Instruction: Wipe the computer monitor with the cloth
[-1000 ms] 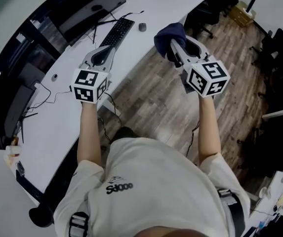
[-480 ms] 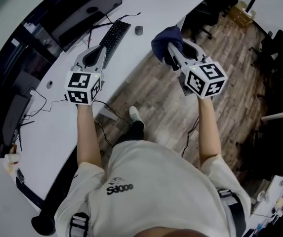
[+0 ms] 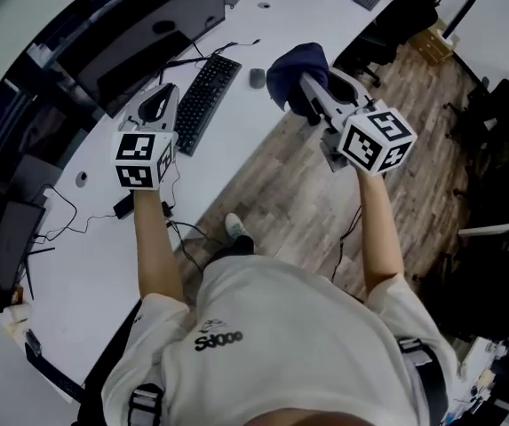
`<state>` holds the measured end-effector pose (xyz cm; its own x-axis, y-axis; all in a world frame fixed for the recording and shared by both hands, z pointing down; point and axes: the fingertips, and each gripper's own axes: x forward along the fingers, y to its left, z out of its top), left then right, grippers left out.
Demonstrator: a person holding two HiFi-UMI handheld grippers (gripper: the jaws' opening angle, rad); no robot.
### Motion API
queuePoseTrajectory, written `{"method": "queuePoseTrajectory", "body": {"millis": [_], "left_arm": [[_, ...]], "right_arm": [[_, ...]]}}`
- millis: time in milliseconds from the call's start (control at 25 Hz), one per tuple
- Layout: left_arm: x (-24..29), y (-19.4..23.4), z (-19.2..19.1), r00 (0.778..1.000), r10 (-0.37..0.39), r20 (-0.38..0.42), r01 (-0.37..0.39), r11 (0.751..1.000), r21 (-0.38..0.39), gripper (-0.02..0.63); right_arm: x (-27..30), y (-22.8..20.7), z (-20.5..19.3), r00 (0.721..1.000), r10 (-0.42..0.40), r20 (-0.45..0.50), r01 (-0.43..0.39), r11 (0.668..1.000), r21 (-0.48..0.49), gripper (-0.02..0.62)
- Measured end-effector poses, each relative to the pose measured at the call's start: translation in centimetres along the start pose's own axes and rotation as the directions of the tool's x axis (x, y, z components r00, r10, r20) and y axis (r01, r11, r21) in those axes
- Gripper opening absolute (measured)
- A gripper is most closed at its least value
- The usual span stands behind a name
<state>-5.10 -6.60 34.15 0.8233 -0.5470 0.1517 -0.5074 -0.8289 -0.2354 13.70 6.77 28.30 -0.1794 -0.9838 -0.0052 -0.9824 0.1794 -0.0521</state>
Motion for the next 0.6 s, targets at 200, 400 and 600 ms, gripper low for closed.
{"method": "queuePoseTrajectory", "body": {"millis": [200, 400, 600], "left_arm": [[1.8, 8.7, -0.5, 0.993, 0.118, -0.022, -0.117, 0.992, 0.039, 0.031], [1.1, 16.3, -2.4, 0.975, 0.218, -0.038, -0.217, 0.976, 0.027, 0.031], [-1.4, 21.8, -4.0, 0.947, 0.316, -0.057, -0.317, 0.949, -0.007, 0.031]], "right_arm": [[9.4, 1.2, 2.4, 0.99, 0.136, -0.026, -0.135, 0.991, 0.022, 0.089], [19.7, 5.4, 3.1, 0.951, 0.294, -0.094, -0.299, 0.953, -0.043, 0.089], [28.6, 11.8, 3.2, 0.89, 0.443, -0.113, -0.452, 0.888, -0.084, 0.089]]}}
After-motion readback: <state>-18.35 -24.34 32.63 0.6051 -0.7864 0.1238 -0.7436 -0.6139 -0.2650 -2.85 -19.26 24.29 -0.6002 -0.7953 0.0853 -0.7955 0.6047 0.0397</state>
